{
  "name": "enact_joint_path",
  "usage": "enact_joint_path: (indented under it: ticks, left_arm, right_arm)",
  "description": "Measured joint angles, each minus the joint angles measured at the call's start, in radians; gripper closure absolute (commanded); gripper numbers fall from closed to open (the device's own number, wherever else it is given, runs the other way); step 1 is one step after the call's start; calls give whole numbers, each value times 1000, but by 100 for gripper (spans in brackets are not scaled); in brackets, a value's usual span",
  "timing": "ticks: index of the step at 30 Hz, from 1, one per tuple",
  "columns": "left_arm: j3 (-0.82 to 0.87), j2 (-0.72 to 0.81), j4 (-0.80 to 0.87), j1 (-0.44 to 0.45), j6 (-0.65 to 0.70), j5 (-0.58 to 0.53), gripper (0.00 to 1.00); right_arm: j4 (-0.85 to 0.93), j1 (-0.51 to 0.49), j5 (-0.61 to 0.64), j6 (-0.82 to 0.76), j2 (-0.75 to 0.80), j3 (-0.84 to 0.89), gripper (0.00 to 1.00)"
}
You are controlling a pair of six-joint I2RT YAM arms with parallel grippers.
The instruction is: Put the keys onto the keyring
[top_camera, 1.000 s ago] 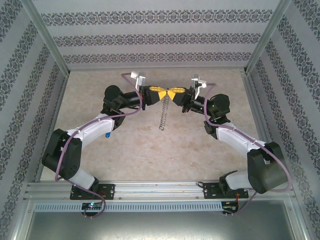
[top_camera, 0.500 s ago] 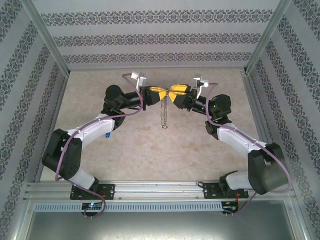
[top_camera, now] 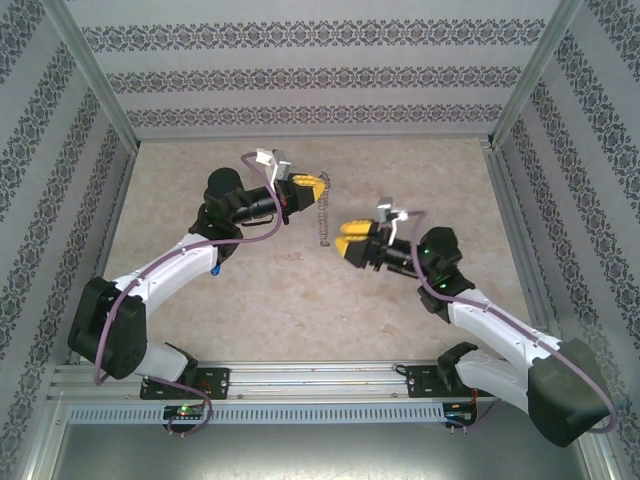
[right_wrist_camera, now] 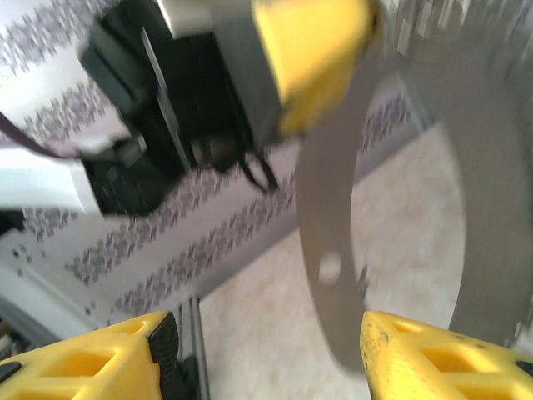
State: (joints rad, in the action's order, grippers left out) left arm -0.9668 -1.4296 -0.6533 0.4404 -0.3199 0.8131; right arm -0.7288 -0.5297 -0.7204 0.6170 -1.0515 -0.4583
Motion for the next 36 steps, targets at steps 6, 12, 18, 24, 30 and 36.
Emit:
enact_joint_path:
  ticks: [6,12,18,24,30,36]
  left_arm:
    - [0,0,11,-44,29,-86,100]
    - [-38,-10,11,-141,17,-116,100]
    - [-103,-35,11,-229,5,-120,100]
    - [-156,-47,12,-286,-4,-122,100]
    - [-187,-51,14,-326,-21,-121,100]
    - [-188,-66,14,-358,-42,-112,100]
  right_arm:
    - [66,-208,108,-69,-204,1,41]
    - [76,-323,183,-78,-515,-139,45]
    - [109,-368,239,-73,-776,-374,48]
    - [229,-389,304,-95,-953,-613,50]
    - [385,-429,404,-161,-1082,-846,50]
    - [484,-449,487,-213,-1209,-1023,53]
